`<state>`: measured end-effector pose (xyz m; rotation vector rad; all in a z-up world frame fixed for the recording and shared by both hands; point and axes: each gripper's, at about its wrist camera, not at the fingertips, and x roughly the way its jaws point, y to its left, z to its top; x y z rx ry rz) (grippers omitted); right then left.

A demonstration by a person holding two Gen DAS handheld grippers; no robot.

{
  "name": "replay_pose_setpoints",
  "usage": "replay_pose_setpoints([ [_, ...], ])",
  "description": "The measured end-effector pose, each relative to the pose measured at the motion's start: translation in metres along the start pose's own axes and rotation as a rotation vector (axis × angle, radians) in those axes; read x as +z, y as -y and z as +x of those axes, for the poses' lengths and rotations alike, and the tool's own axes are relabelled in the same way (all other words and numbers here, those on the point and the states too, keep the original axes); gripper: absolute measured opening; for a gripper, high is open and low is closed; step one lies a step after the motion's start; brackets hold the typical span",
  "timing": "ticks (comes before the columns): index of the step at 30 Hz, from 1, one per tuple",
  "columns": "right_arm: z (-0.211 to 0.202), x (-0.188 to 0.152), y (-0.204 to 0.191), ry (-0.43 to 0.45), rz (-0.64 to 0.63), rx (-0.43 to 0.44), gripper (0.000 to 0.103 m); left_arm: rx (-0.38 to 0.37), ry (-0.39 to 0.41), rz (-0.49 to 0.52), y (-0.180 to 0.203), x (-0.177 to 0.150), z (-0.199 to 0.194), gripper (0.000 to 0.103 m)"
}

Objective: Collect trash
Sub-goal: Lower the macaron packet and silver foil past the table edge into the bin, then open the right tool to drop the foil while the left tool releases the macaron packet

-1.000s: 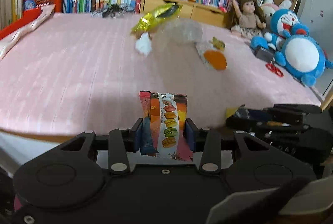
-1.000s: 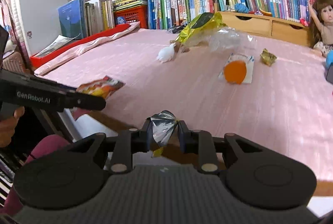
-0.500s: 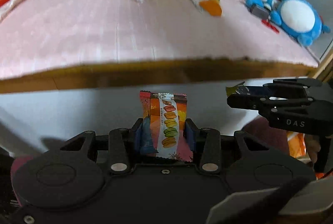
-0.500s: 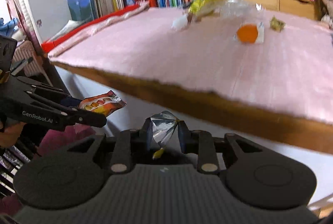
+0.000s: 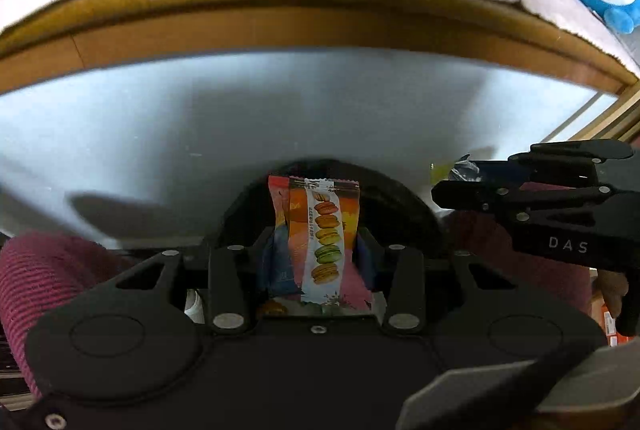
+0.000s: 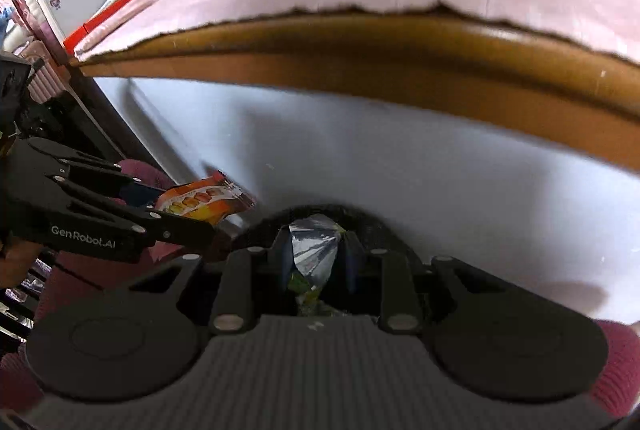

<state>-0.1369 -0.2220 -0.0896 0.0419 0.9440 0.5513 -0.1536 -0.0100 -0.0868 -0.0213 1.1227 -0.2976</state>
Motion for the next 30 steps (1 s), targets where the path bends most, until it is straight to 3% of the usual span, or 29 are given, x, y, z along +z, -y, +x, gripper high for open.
replay_pose_setpoints([
  [21, 0.015, 0.000, -0.006, -0.045, 0.008, 0.012, 0.037, 0.014, -0.044, 0.010, 0.002, 0.000, 0.017, 0.042],
  [22, 0.015, 0.000, -0.005, -0.046, 0.009, 0.011, 0.039, 0.016, -0.044, 0.010, 0.002, 0.000, 0.017, 0.042],
  [24, 0.015, 0.000, -0.005, -0.048, 0.013, 0.011, 0.054, 0.020, -0.047, 0.010, 0.003, 0.000, 0.016, 0.045],
  [30, 0.017, 0.000, -0.003, -0.046, 0.026, 0.011, 0.062, 0.024, -0.063, 0.003, 0.003, 0.002, 0.021, 0.054],
])
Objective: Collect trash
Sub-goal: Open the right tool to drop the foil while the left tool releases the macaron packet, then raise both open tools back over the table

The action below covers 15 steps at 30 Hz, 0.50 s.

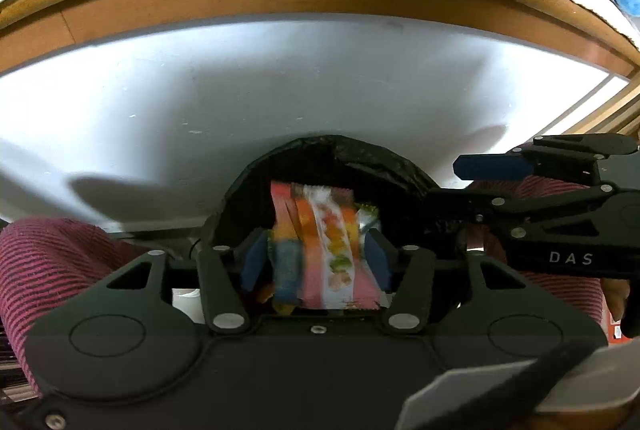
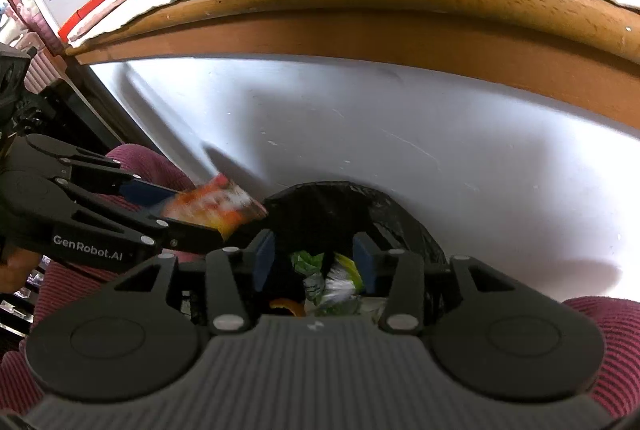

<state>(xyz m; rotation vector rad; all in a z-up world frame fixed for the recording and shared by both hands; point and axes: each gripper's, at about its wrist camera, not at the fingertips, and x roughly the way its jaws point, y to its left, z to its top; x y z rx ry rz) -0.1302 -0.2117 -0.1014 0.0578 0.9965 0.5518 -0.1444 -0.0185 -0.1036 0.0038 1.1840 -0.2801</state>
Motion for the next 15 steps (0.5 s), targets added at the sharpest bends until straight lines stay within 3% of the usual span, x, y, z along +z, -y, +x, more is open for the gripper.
replay_pose_setpoints([
  [5, -0.002, 0.001, 0.001, 0.007, 0.005, -0.004, 0.064, 0.007, 0.014, 0.009, 0.002, 0.001, -0.002, 0.066],
  [15, -0.014, 0.009, 0.004, 0.057, 0.009, -0.023, 0.066, 0.012, 0.072, 0.013, 0.003, 0.007, -0.020, 0.069],
])
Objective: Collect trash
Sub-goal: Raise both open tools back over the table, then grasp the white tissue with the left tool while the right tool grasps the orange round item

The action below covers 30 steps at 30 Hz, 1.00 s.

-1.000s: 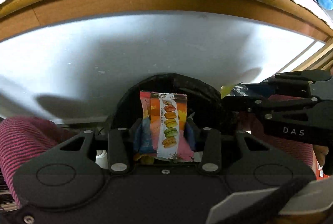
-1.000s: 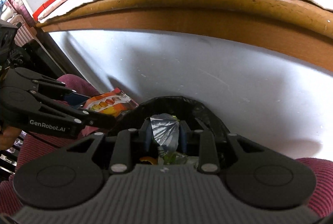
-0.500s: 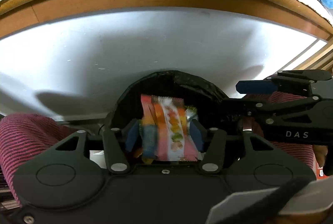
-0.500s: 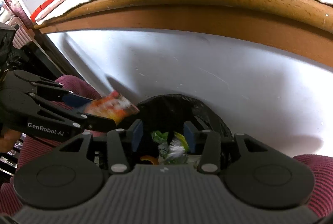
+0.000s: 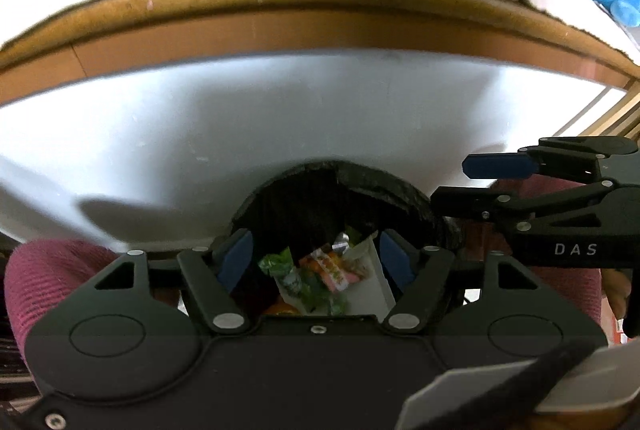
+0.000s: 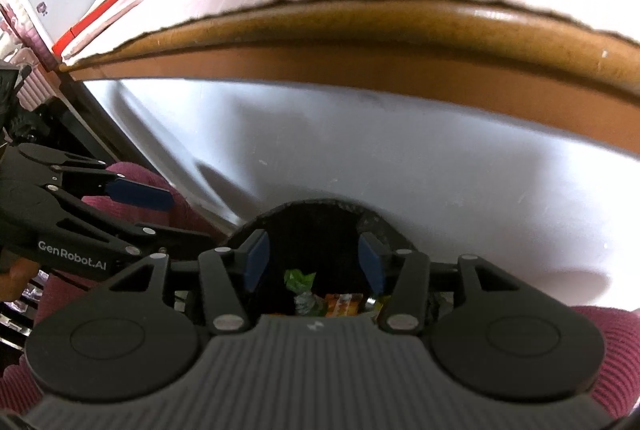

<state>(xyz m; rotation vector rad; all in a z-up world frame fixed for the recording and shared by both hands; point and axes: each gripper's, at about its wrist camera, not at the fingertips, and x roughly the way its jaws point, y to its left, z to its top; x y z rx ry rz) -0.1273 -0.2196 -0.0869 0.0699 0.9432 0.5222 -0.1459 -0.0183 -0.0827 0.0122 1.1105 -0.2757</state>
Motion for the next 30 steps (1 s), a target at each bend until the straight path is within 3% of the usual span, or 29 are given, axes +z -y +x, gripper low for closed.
replay_pose_setpoints([
  [5, -0.022, 0.015, -0.004, 0.082, 0.000, -0.005, 0.067, -0.042, 0.082, -0.020, -0.004, 0.017, -0.025, 0.069],
  [12, -0.063, 0.053, -0.005, 0.261, -0.032, -0.017, 0.073, -0.076, 0.318, -0.006, -0.009, 0.063, -0.075, 0.071],
  [19, -0.078, 0.096, 0.005, 0.414, -0.037, -0.082, 0.080, -0.023, 0.534, -0.008, -0.012, 0.121, -0.092, 0.074],
  [30, -0.050, 0.146, 0.041, 0.469, -0.042, -0.287, 0.081, 0.111, 0.574, -0.028, -0.015, 0.206, -0.027, 0.074],
])
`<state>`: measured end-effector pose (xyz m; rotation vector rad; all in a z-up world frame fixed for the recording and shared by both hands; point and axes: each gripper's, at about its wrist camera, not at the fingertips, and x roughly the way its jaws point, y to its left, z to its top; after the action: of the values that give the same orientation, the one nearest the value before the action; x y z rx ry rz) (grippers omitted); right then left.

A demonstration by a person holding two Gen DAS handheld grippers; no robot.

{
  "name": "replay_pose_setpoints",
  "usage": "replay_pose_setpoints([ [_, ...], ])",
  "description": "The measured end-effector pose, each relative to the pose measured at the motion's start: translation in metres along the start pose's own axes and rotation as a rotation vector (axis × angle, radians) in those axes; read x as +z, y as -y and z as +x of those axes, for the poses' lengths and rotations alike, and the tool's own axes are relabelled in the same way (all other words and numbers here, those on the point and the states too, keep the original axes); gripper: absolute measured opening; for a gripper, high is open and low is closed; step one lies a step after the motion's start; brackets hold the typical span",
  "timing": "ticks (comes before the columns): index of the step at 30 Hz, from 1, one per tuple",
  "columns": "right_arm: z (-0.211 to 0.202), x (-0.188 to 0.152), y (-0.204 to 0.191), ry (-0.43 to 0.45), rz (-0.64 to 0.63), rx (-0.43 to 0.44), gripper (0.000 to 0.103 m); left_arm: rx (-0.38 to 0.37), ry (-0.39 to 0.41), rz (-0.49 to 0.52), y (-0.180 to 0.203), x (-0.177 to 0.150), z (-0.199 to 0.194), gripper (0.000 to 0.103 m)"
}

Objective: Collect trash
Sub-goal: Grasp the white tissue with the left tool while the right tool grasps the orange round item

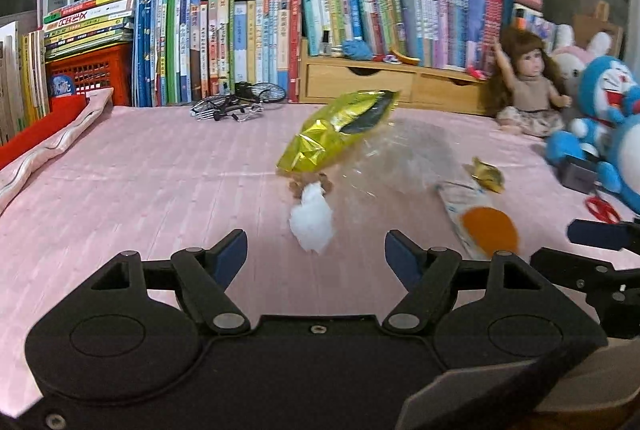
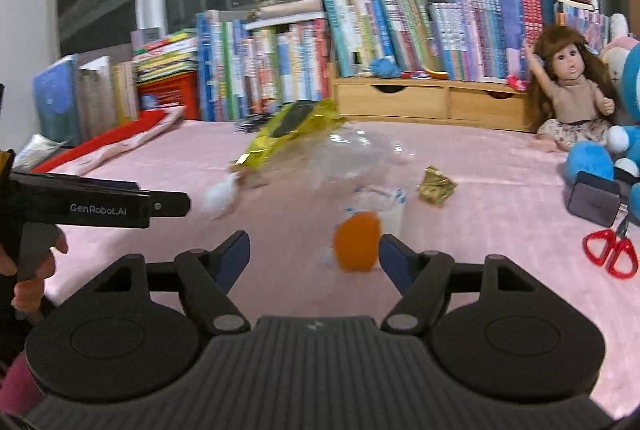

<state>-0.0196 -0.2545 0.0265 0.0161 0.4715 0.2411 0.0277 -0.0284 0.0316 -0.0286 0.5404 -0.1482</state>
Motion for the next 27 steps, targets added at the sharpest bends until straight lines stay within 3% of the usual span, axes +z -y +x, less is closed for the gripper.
replay_pose_setpoints([
  [4, 0.024, 0.003, 0.001, -0.013, -0.023, -0.078, 0.077, 0.022, -0.004, -0.025, 0.000, 0.008, 0.034, 0.072],
  [7, 0.039, 0.004, -0.003, -0.034, -0.058, -0.126, 0.072, 0.032, -0.036, -0.043, -0.002, 0.011, 0.055, 0.064],
  [12, 0.058, 0.004, -0.008, -0.067, -0.100, -0.139, 0.065, 0.023, -0.064, -0.058, -0.003, 0.014, 0.078, 0.054],
  [13, 0.062, 0.003, -0.008, -0.076, -0.106, -0.137, 0.062, 0.021, -0.069, -0.057, -0.002, 0.013, 0.079, 0.047],
  [14, 0.065, 0.002, -0.008, -0.090, -0.106, -0.131, 0.050, 0.017, -0.079, -0.058, -0.002, 0.012, 0.082, 0.027],
  [15, 0.068, 0.000, -0.008, -0.101, -0.104, -0.134, 0.041, 0.019, -0.102, -0.063, -0.002, 0.011, 0.086, 0.024],
  [22, 0.056, -0.001, -0.008, -0.073, -0.087, -0.097, 0.038, 0.007, -0.080, -0.047, 0.002, 0.008, 0.069, 0.023],
  [24, 0.052, 0.000, -0.008, -0.072, -0.082, -0.089, 0.025, 0.003, -0.077, -0.043, 0.002, 0.008, 0.063, 0.023],
  [27, 0.050, 0.003, -0.007, -0.075, -0.073, -0.075, 0.022, 0.000, -0.074, -0.037, 0.002, 0.006, 0.054, 0.023],
])
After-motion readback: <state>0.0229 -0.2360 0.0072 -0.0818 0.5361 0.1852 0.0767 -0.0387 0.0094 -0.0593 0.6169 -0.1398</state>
